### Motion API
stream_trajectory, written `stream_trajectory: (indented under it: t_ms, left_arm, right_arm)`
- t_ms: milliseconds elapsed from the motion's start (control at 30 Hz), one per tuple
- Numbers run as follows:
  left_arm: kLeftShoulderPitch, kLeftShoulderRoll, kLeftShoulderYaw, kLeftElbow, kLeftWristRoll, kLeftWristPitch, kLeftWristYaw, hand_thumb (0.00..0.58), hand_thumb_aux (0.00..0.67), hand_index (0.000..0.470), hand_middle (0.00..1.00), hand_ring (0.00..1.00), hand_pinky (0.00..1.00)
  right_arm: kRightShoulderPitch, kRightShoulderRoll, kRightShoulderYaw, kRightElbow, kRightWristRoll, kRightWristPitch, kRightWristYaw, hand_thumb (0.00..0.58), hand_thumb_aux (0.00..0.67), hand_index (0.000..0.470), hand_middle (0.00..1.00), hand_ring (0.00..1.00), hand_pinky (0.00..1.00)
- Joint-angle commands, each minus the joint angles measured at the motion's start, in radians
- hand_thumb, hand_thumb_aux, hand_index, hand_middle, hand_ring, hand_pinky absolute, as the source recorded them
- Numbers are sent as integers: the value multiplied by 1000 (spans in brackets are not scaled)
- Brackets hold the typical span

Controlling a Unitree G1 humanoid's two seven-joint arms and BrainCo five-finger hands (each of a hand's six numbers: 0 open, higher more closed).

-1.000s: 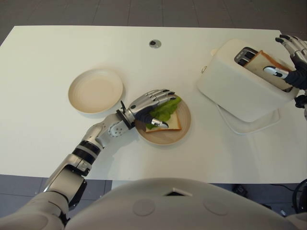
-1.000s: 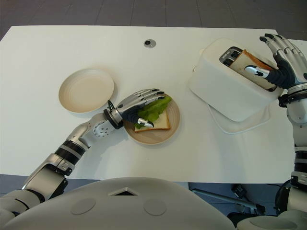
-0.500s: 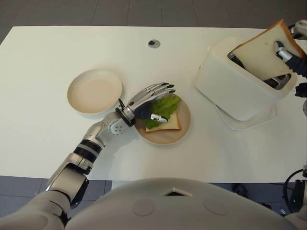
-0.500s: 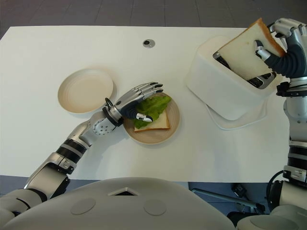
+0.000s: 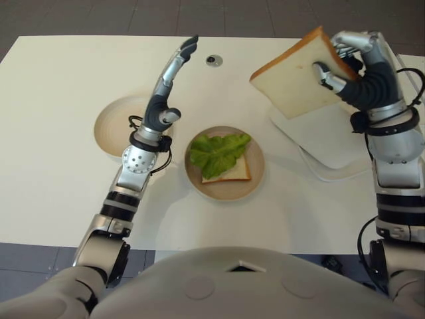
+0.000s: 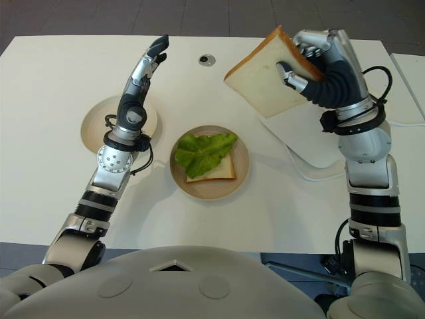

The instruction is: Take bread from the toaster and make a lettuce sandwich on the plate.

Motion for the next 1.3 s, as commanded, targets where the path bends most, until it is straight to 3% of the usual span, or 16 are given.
stream_trajectory:
  t_ms: [33,167,300,533,733,1067,1167,1300]
  left_arm:
    - [16,27,41,-41,-160,36,-110,0,0,0,0,0,0]
    - [50,43,38,-84,-341,56,-280,0,0,0,0,0,0]
    - [120,72,-26,-189,-529,100,-523,0,0,0,0,0,0]
    - [202,122,-131,-141,-298,32,-734,0,0,0,0,0,0]
    - [205,98,-166,-78,-165,11,-737,0,0,0,0,0,0]
    - [219,102,-190,-61,-83,18,-728,0,0,0,0,0,0]
    - [192,108,-208,49,97,18,-676,0,0,0,0,0,0]
    - [113,139,-312,281,491,88,-500,0,0,0,0,0,0]
  right_arm:
    - [-20,12,117,67,31,37,155,580,670,470,1000,1000,1000]
    - [-119,35,240,187,44,28,331,580,670,470,1000,1000,1000]
    - [-222,73,290,289,88,34,454,580,670,470,1000,1000,1000]
    - [-337,122,307,394,201,80,655,580,670,470,1000,1000,1000]
    - [-348,190,395,517,120,73,717,580,670,470,1000,1000,1000]
    - [-319,309,453,803,-39,-46,582,580,670,470,1000,1000,1000]
    - [-327,312,449,840,-51,-76,560,580,670,470,1000,1000,1000]
    - [-339,320,440,858,-52,-106,529,580,670,470,1000,1000,1000]
